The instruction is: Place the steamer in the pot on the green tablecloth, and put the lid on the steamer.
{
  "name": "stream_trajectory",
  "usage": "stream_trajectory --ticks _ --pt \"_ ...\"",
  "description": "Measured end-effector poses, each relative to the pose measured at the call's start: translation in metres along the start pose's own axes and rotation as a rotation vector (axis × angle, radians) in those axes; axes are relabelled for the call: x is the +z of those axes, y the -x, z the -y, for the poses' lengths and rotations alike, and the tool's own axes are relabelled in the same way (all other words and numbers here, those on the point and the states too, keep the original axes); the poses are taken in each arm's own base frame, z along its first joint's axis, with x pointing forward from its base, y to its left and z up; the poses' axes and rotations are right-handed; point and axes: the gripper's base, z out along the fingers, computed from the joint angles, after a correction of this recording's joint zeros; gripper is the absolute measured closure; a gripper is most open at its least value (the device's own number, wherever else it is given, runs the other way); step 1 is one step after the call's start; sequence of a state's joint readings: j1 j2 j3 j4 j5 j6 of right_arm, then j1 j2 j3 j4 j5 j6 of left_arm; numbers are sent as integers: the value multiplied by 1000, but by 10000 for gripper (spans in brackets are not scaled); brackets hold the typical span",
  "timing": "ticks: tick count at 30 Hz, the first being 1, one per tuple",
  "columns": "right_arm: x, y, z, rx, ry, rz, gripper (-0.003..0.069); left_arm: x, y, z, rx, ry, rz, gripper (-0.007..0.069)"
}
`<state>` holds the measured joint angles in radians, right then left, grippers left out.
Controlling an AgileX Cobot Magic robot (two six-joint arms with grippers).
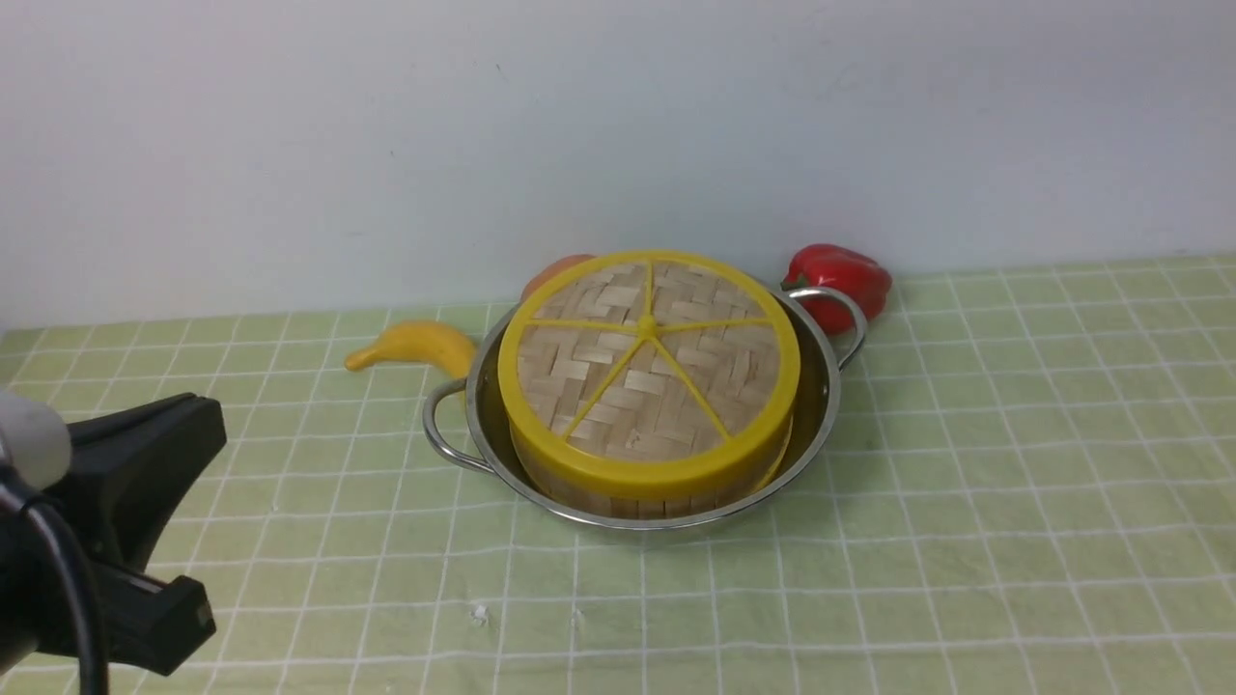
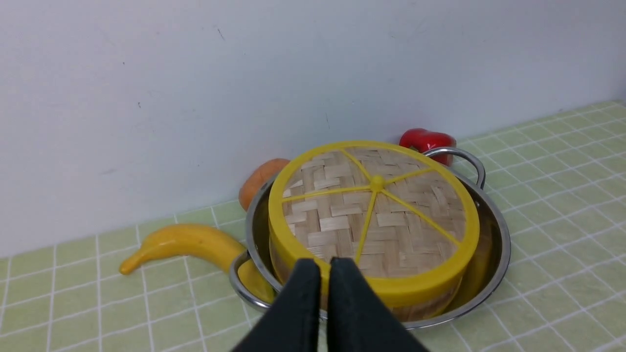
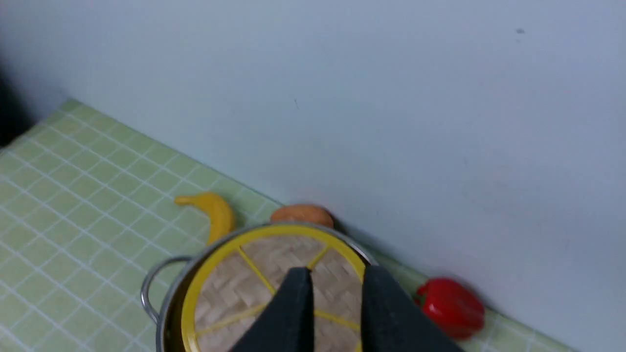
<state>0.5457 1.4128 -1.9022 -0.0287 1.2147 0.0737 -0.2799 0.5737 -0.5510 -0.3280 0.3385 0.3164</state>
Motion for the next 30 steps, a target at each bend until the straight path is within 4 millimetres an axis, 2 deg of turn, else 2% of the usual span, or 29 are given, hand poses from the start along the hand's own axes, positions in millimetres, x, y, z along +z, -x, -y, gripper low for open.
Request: stream_trajectory --ticks 2,3,4,5,6,7,8,9,10,13,17,30 --pt "-8 -25 2 -3 0 -16 641 0 0 0 0 0 0 594" --pt "-8 -31 2 -4 1 -13 648 0 0 0 0 0 0 593" --pt "-9 -54 2 -4 9 15 672 0 0 0 0 0 0 590" --pt "-9 -56 2 -4 11 19 673 0 0 0 0 0 0 590" --pt "-7 -81 3 11 22 53 675 0 0 0 0 0 0 583" --pt "-5 -97 3 25 30 73 675 0 0 0 0 0 0 580" --pt "-4 -100 3 31 32 76 675 0 0 0 0 0 0 580" --pt "-4 -111 3 43 39 97 675 0 0 0 0 0 0 580" --pt "4 -137 4 63 47 105 675 0 0 0 0 0 0 573" --pt "11 -168 4 87 59 89 675 0 0 0 -1 0 0 571" --pt "12 -183 4 96 62 66 670 0 0 0 -1 0 0 563" --pt "12 -184 7 40 27 61 634 0 0 0 -1 0 0 542"
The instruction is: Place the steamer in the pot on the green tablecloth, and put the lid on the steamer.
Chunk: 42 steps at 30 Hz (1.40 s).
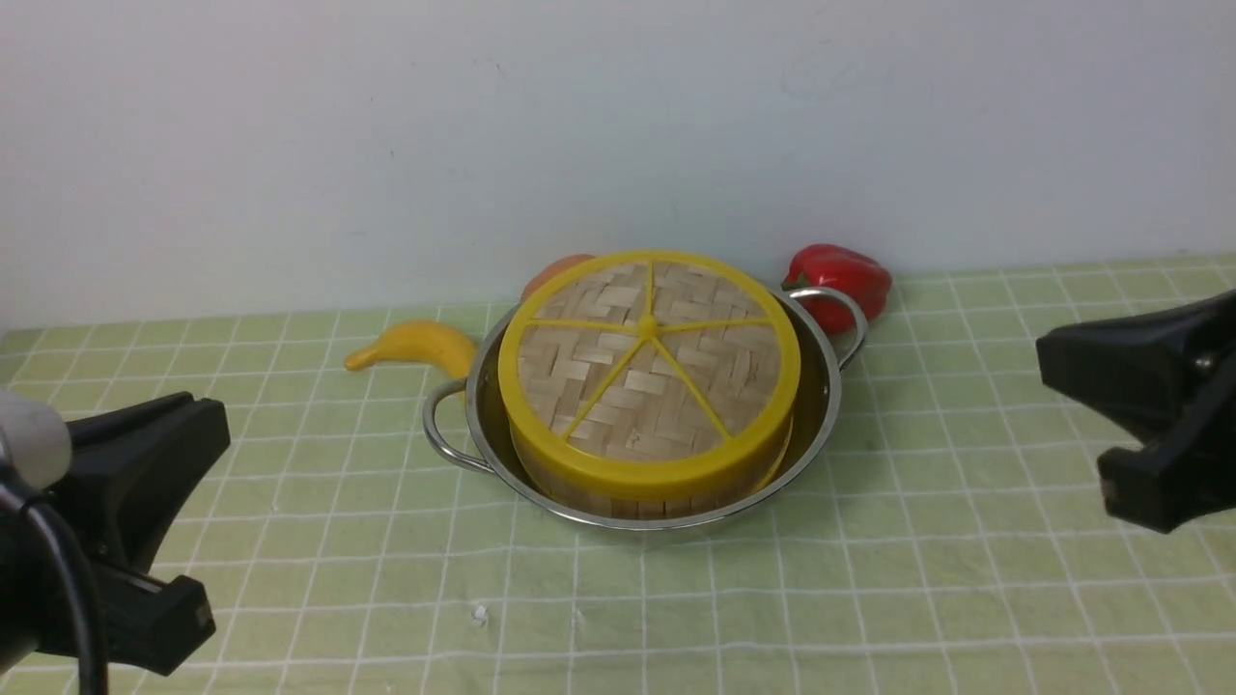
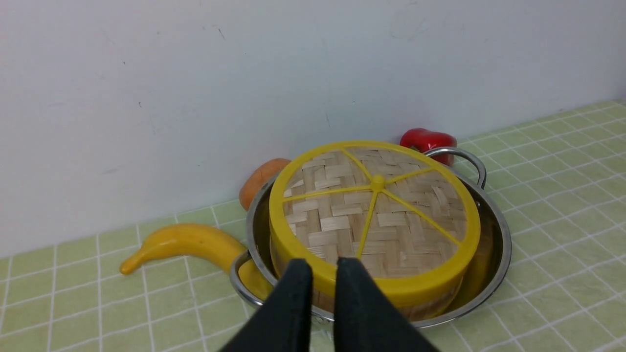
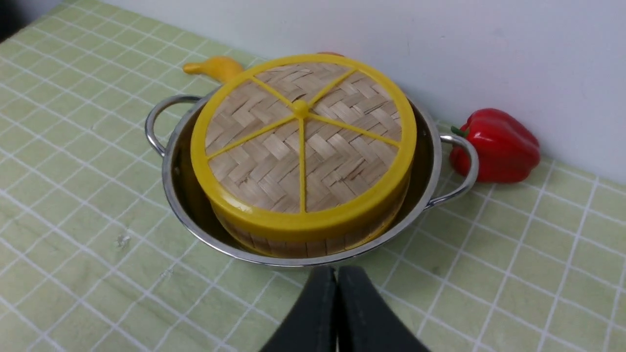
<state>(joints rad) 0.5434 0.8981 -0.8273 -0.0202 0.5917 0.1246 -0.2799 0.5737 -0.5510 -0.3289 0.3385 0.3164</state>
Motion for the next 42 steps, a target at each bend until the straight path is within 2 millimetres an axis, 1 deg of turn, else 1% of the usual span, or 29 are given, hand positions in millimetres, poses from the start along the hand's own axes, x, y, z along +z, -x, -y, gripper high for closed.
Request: stream_trajectory --ticks 3,6,8,10,11,12,15,16,19,22,23,25,29,33,42 --pt "0 1 9 -25 -57 9 615 0 0 0 0 0 0 536" --pt "-1 -1 21 -8 -115 31 603 0 0 0 0 0 0 529" --pt "-9 -11 42 56 -213 94 590 0 0 0 0 0 0 529" --pt "-15 -27 53 110 -274 146 582 0 0 0 0 0 0 528" --pt "-17 -26 54 115 -281 154 582 0 0 0 0 0 0 527" --pt "-22 -46 61 146 -331 197 575 0 0 0 0 0 0 519" --pt "-32 -86 67 175 -414 285 564 0 0 0 0 0 0 516" --pt "-34 -86 67 175 -420 294 564 0 0 0 0 0 0 513" --pt "-39 -127 66 183 -482 370 553 0 0 0 0 0 0 508" --pt "-42 -160 63 174 -529 457 544 0 0 0 0 0 0 508" --pt "-43 -162 62 171 -531 470 543 0 0 0 0 0 0 508" --pt "-44 -176 60 161 -549 526 535 0 0 0 0 0 0 507" --pt "-53 -176 54 133 -551 615 523 0 0 0 0 0 0 496" --pt "-58 -179 51 127 -554 639 512 0 0 0 0 0 0 489" --pt "-58 -185 49 136 -546 607 481 0 0 0 0 0 0 476"
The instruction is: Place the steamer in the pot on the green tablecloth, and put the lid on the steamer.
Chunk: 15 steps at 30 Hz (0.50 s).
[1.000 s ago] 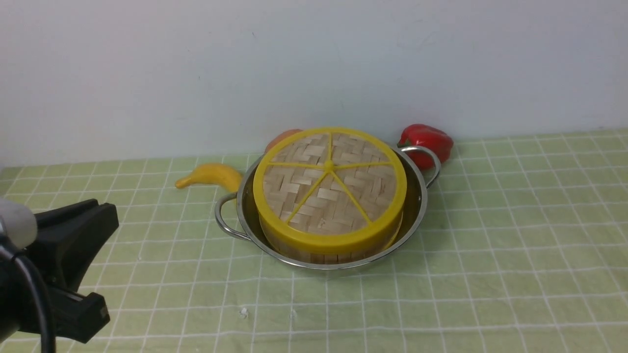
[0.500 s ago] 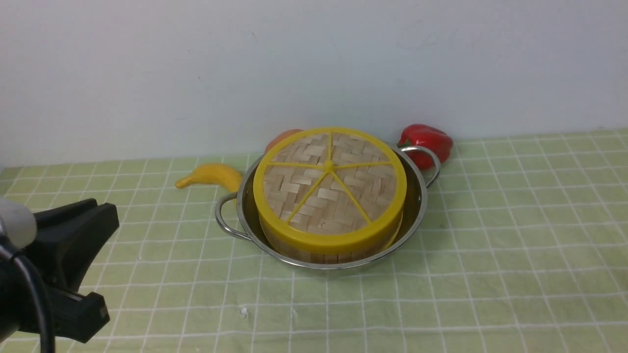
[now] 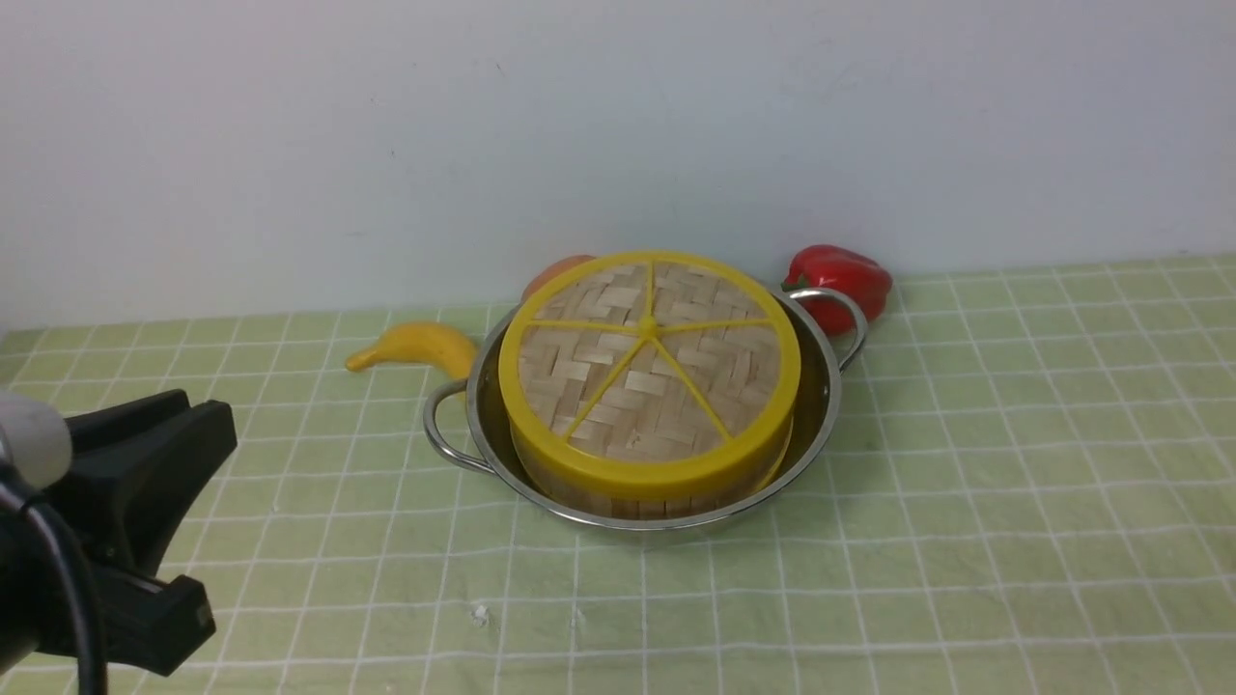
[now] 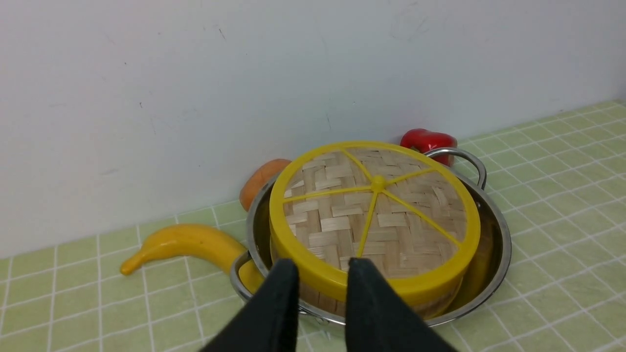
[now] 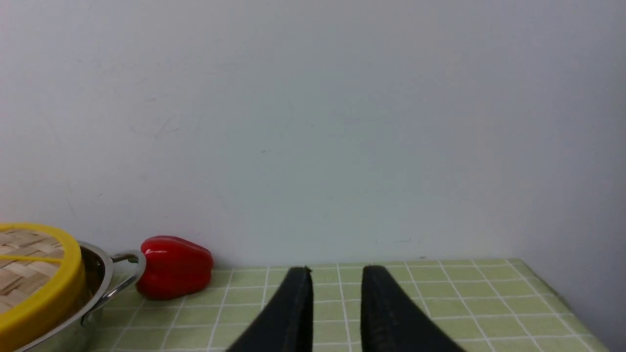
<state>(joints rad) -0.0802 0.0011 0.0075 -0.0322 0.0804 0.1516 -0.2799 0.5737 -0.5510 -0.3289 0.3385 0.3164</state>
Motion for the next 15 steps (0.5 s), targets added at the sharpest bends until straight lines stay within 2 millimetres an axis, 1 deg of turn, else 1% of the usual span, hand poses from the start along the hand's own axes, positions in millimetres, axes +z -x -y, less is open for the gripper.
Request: stream_trajectory --ticks 13,15 --pt "0 0 0 0 0 -3 448 0 0 0 0 0 0 475" --pt "0 0 0 0 0 -3 443 -4 -1 -1 1 11 14 475"
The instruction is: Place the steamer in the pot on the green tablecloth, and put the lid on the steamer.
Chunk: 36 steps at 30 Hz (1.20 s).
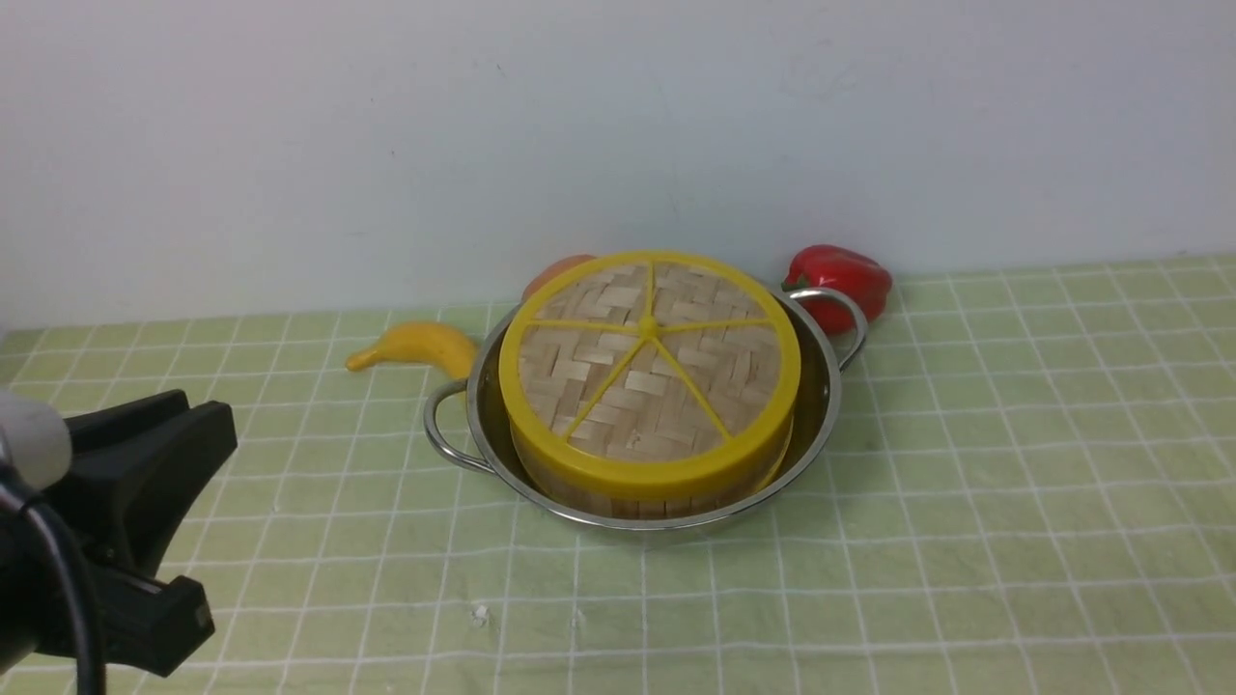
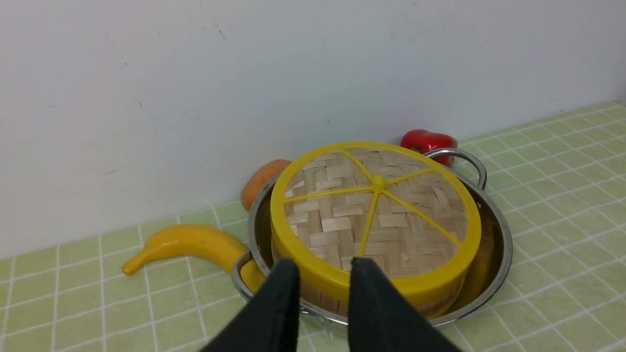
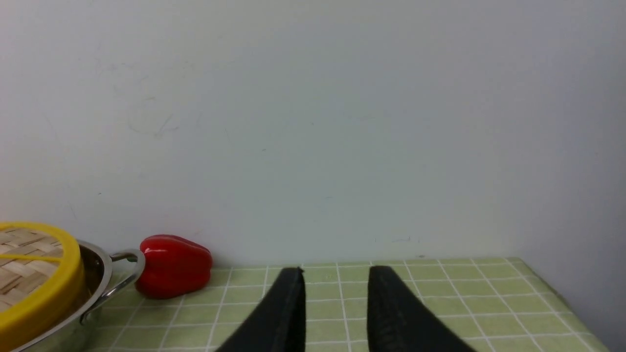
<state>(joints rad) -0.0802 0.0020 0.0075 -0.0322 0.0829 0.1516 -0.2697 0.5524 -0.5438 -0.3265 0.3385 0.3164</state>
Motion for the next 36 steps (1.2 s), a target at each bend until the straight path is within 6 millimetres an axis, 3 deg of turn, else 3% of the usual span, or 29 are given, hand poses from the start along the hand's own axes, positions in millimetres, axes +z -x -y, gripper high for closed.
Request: stream_trajectory --ticks 3,6,8,9,10,12,14,18,36 --pt "0 0 0 0 0 -1 439 -9 -4 -4 18 47 29 475" --pt "0 0 0 0 0 -1 431 -24 -20 -12 48 165 60 466" --pt "0 0 0 0 0 -1 426 -35 -47 -17 80 269 62 465" --pt "0 0 0 0 0 -1 426 -36 -52 -17 84 285 59 465" --pt "0 0 0 0 0 -1 422 -38 -76 -20 102 352 35 460" --pt "0 0 0 0 0 -1 421 -39 -92 -20 109 383 27 456" --pt "0 0 0 0 0 -1 419 -39 -121 -20 110 431 20 454" --pt "0 0 0 0 0 -2 419 -33 -148 -22 101 438 -29 454" --pt "0 -1 0 0 0 -4 419 -31 -153 -22 98 438 -37 423"
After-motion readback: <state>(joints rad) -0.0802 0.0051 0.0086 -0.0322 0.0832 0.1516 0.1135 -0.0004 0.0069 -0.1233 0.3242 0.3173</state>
